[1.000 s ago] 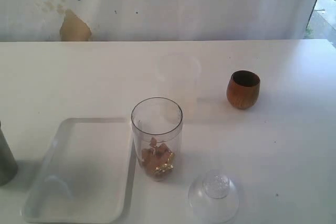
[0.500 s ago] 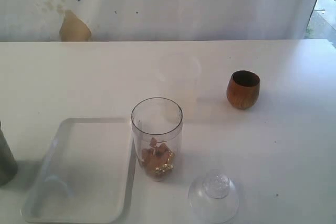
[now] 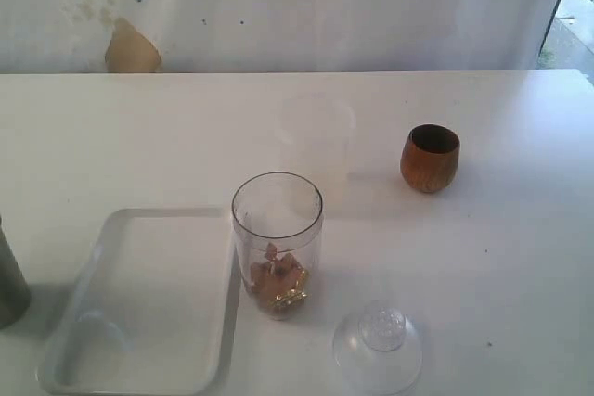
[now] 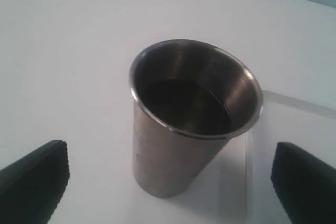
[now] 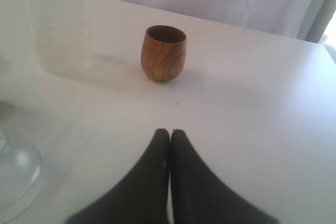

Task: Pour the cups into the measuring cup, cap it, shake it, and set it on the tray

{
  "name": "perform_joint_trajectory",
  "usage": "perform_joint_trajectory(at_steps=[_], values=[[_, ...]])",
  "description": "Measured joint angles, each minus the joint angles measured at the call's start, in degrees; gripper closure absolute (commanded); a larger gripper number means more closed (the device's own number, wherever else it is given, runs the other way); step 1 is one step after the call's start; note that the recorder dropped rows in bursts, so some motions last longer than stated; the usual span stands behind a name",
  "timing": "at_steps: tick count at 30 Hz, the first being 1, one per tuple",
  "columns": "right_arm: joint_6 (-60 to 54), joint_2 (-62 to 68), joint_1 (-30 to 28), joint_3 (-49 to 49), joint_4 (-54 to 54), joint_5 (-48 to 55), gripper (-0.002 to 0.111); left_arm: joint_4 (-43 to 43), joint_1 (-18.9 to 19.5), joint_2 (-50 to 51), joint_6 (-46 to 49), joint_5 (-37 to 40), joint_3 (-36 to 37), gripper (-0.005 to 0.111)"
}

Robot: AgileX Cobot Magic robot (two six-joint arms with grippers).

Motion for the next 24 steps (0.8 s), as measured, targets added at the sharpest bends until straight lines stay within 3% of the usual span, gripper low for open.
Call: perform_joint_trajectory(at_steps=[11,15,17,24], values=[[0.25,0.00,0.00,0.00,0.00,0.00,0.108,0.97,-6.93,0.00,1.76,-4.97,0.00,0.002],[0.34,0.00,0.00,0.00,0.00,0.00,0.108,3.64,-9.27,0.00,-1.55,-9.24,0.59,0.002],[0.34,0.00,0.00,0.00,0.00,0.00,0.108,8.07,-10.33,0.00,-6.55,-11.24,0.69,0.002],[0.34,0.00,0.00,0.00,0.00,0.00,0.108,37.45,-13.79,0.00,-30.60,-12.95,0.69,0.002]])
